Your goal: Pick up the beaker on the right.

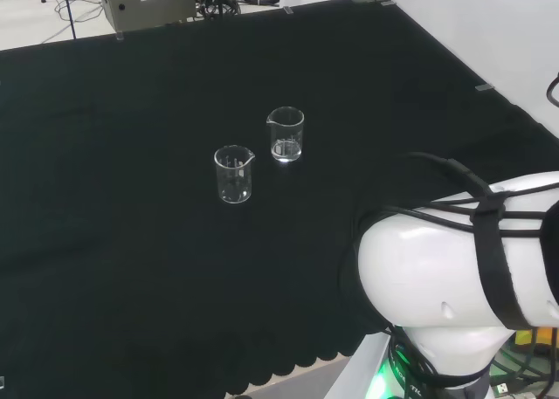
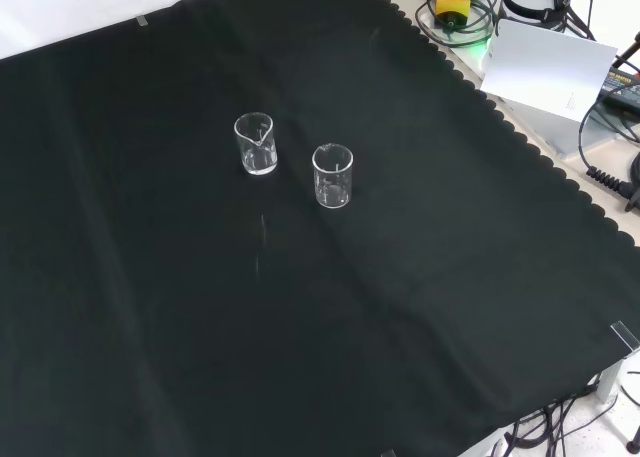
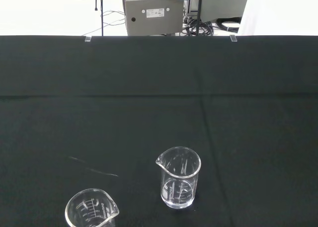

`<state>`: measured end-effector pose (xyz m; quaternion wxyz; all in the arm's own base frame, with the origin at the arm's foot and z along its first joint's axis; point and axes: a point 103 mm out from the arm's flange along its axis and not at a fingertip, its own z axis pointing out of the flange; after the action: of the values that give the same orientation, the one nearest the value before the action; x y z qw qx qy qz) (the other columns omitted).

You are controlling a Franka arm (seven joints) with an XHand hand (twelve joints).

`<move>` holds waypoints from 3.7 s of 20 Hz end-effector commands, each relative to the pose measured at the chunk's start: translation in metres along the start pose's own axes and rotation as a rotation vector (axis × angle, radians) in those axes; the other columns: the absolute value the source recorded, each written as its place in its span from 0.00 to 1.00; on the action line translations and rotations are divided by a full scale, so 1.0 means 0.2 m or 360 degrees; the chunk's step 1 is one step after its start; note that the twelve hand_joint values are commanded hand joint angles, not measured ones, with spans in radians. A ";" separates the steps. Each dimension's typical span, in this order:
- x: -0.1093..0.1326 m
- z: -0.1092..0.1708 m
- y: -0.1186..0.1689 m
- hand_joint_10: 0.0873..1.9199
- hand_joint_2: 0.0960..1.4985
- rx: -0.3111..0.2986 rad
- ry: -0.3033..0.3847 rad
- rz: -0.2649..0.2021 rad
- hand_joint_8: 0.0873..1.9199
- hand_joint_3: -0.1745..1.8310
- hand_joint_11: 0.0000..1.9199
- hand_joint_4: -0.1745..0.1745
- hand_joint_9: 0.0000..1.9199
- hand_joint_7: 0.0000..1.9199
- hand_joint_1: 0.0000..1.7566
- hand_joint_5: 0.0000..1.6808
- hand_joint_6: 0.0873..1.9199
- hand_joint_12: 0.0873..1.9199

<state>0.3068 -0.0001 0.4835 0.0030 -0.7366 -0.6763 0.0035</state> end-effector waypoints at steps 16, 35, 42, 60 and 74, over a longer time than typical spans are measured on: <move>-0.04 0.13 0.08 0.28 0.81 0.0065 -0.0019 0.0072 0.23 0.28 0.01 0.52 0.09 0.02 0.00 0.20 0.00 0.70; -0.31 0.65 0.61 0.30 0.76 0.0180 0.0146 0.0048 0.23 0.24 0.01 0.50 0.13 0.05 0.11 0.19 0.00 0.71; -0.31 0.88 0.73 0.31 0.66 0.0265 0.0205 0.0014 0.25 0.22 0.01 0.48 0.15 0.07 0.25 0.18 0.00 0.71; -0.41 1.38 0.92 0.32 0.41 0.0423 0.0334 -0.0049 0.29 0.37 0.02 0.47 0.16 0.09 0.43 0.21 0.00 0.73; -0.44 1.65 0.90 0.31 0.36 0.0441 0.0559 -0.0177 0.30 0.39 0.02 0.46 0.18 0.12 0.44 0.22 0.00 0.73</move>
<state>0.4755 -0.1025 0.1709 0.1987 -0.6945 -0.6915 0.0050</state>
